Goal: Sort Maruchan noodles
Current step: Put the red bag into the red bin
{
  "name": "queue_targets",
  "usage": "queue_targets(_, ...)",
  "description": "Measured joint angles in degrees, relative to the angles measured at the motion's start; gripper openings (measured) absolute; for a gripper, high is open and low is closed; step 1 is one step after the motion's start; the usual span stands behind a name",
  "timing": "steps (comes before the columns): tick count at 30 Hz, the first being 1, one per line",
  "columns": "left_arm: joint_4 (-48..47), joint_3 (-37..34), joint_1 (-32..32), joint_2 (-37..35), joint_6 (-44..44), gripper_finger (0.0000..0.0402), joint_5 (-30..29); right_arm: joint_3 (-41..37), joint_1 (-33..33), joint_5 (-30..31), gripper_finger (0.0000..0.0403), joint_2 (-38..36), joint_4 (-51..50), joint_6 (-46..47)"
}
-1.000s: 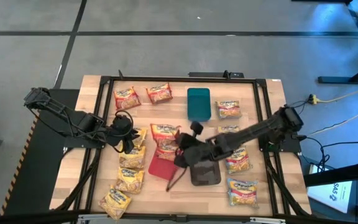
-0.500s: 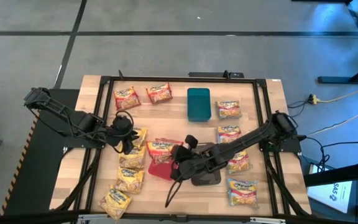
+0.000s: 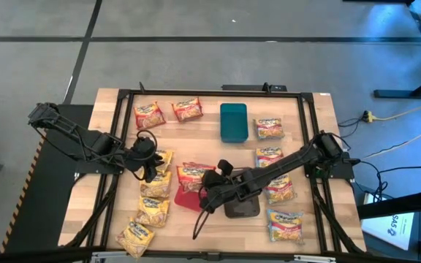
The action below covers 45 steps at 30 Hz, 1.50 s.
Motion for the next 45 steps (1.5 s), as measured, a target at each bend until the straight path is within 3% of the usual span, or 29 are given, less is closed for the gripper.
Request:
queue_targets(6,0.77,0.00,0.00,0.00,-0.01,0.0092,0.75,0.00,-0.11,-0.29,0.0010,0.01,-0.82,-1.54)
queue_targets(16,0.83,0.00,-0.01,0.00,-0.20,0.0092,1.52,0.00,-1.41,0.14,0.0107,0.01,-1.53,-1.59)
queue_targets(26,0.83,0.00,-0.01,0.00,-0.15,0.0092,1.51,0.00,-1.55,-5.80,0.0166,-0.01,0.21,-1.65)
queue_targets(38,0.81,0.00,0.00,0.00,-0.16,0.0092,1.46,1.72,-4.85,-5.52,0.0244,-0.18,2.09,-3.66)
queue_targets(45,0.81,0.00,-0.01,0.00,0.00,0.0092,1.46,4.61,-8.31,-14.26,0.0255,-0.43,-3.90,-2.28)
